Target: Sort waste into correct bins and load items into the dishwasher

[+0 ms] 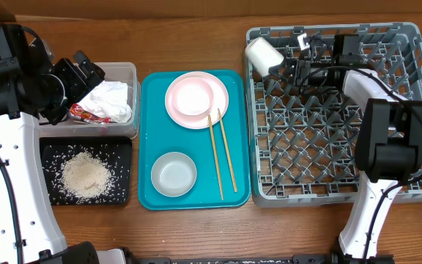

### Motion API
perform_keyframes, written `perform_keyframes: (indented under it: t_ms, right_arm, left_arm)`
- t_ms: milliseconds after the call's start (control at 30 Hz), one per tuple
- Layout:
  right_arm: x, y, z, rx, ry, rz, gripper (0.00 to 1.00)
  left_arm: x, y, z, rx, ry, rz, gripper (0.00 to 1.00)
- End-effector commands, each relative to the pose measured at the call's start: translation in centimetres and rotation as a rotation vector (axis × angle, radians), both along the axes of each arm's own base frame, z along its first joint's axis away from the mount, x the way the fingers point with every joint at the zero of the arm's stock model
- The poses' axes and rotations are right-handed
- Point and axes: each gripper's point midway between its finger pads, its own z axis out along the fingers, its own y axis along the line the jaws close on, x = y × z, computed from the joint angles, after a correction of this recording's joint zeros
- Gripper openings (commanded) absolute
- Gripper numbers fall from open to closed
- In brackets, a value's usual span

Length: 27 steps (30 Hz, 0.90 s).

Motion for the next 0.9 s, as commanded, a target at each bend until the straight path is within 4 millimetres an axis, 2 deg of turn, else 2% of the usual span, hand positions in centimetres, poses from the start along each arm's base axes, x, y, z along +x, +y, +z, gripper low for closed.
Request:
perform_keyframes:
  t_ms: [0,167,300,333,400,633,700,767,867]
  right_arm:
    - [0.3,-2.3,-4.9,-0.114,0.15,-0.113,0.1]
    - [0.3,-2.8,-5.3,-0.167,0.18,-0.142,0.15]
    - [0.8,-3.9,-4.0,-0.281,0.161,-0.21,0.15]
    - [0.9,-4.2,-3.3,-0.307,0.146,-0.228,0.15]
    - [1.2,-5.1,-0.5,-0.379,0.09,-0.284,0.15]
    - [1.6,-7.5,5.8,-0.632,-0.067,-0.467,0.15]
    - [1.4,-6.8,7.6,-0.687,-0.138,-0.478,0.17]
    - [1.1,-5.7,8.4,-0.722,-0.165,-0.477,0.17]
    - [-0.6,-3.0,7.5,-0.813,-0.152,-0.423,0.18]
  left_arm:
    - [0.0,-0.2,1.3,0.004,-0.039,-0.006,1.0]
    - [-0.1,-0.2,1.3,0.004,-0.039,-0.006,1.0]
    - [-0.1,-0.2,1.3,0.004,-0.039,-0.006,1.0]
    - [0.0,-0.2,1.3,0.004,-0.039,-0.006,1.0]
    - [0.0,-0.2,1.3,0.004,-0.039,-0.006,1.0]
    - [0.0,-0.2,1.3,0.004,-0.039,-0.006,1.0]
    - [0.0,-0.2,1.3,0.004,-0.039,-0.006,1.0]
    - [-0.1,-0.2,1.3,0.004,-0.039,-0.006,1.0]
    - [0.0,-0.2,1.3,0.004,-0.039,-0.006,1.0]
